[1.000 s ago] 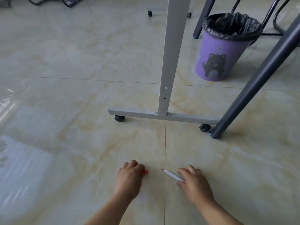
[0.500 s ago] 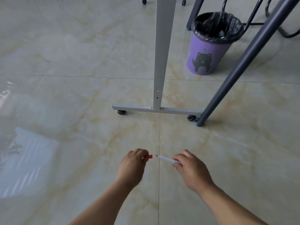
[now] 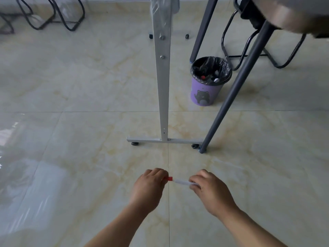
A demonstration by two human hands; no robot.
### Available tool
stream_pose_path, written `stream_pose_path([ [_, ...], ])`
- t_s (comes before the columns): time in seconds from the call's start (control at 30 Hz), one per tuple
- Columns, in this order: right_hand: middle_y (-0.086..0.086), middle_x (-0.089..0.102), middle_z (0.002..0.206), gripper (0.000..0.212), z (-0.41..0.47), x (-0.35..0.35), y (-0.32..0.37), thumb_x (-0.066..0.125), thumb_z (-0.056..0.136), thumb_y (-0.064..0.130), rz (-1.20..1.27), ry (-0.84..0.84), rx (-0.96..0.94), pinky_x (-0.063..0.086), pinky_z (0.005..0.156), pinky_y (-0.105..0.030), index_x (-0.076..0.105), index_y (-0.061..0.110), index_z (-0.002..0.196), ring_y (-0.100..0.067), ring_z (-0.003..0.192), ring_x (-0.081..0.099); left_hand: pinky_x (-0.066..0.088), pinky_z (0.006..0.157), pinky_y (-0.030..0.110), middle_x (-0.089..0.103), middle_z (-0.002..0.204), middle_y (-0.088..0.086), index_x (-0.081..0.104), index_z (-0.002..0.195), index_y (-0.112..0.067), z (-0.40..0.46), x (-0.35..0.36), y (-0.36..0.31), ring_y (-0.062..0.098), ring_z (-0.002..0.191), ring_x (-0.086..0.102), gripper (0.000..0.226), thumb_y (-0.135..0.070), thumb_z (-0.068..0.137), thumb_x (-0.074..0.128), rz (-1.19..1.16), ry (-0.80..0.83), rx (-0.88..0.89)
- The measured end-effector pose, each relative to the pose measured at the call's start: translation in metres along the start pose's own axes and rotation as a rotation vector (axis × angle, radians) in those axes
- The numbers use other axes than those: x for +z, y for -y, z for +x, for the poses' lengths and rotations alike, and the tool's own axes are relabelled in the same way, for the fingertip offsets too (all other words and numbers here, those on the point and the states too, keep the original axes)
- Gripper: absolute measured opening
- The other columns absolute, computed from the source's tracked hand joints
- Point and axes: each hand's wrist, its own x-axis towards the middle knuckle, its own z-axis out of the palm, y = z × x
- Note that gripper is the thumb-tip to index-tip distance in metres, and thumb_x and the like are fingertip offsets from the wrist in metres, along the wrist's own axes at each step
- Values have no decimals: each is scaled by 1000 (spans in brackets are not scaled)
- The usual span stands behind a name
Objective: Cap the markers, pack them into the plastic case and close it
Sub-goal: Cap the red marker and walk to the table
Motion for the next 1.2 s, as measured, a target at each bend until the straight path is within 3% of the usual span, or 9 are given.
stream_pose_path([
  [0.2, 16, 41, 83, 4, -15, -50, 15, 63, 87, 26, -19, 25, -6, 25, 52, -10, 60, 26, 90, -9, 77, 47, 36, 66, 18, 60, 107, -15, 57, 106, -31, -1, -39, -39, 12, 92, 52, 18, -34, 95, 43, 28, 77, 120],
  [0.27, 16, 42, 84, 3, -20, -68, 20, 61, 89, 26, -4, 21, -6, 26, 54, -10, 60, 25, 91, -9, 78, 47, 32, 63, 17, 60, 107, -15, 57, 108, -30, 2, -53, -56, 11, 93, 53, 18, -33, 95, 44, 0, 105, 124],
  [0.4, 11, 51, 89, 1, -28, -101, 25, 60, 90, 24, 13, -3, -19, 38, 61, -20, 60, 24, 91, -12, 82, 49, 44, 76, 23, 61, 107, -10, 60, 112, -27, 9, -76, -81, 11, 95, 56, 21, -30, 94, 49, -92, 148, 123],
  [0.47, 8, 54, 91, 2, -33, -120, 29, 59, 90, 22, 7, -24, -34, 41, 65, -24, 60, 23, 92, -13, 83, 49, 47, 81, 25, 62, 110, -9, 60, 116, -26, 13, -89, -93, 12, 97, 57, 25, -29, 93, 49, -98, 196, 169],
  [0.6, 7, 56, 94, 4, -43, -161, 39, 59, 90, 20, -5, -74, -47, 45, 69, -27, 60, 22, 94, -14, 85, 50, 47, 78, 28, 63, 102, -3, 63, 108, -25, 21, -124, -123, 16, 92, 57, 20, -28, 94, 49, -39, 239, 298],
  [1.0, 6, 62, 99, 14, -85, -295, 79, 59, 88, 19, -61, -274, -73, 45, 79, -22, 60, 23, 101, -12, 90, 55, 43, 83, 24, 61, 104, -3, 62, 106, -24, 31, -241, -226, 16, 95, 53, 22, -29, 96, 43, 15, 162, 548],
  [1.2, 7, 59, 104, 16, -91, -397, 73, 50, 94, 25, -173, -383, -85, 46, 80, -28, 61, 22, 106, -13, 94, 51, 50, 75, 35, 60, 100, -3, 60, 106, -26, 61, -282, -297, 20, 89, 56, 27, -35, 93, 38, 70, 5, 660],
])
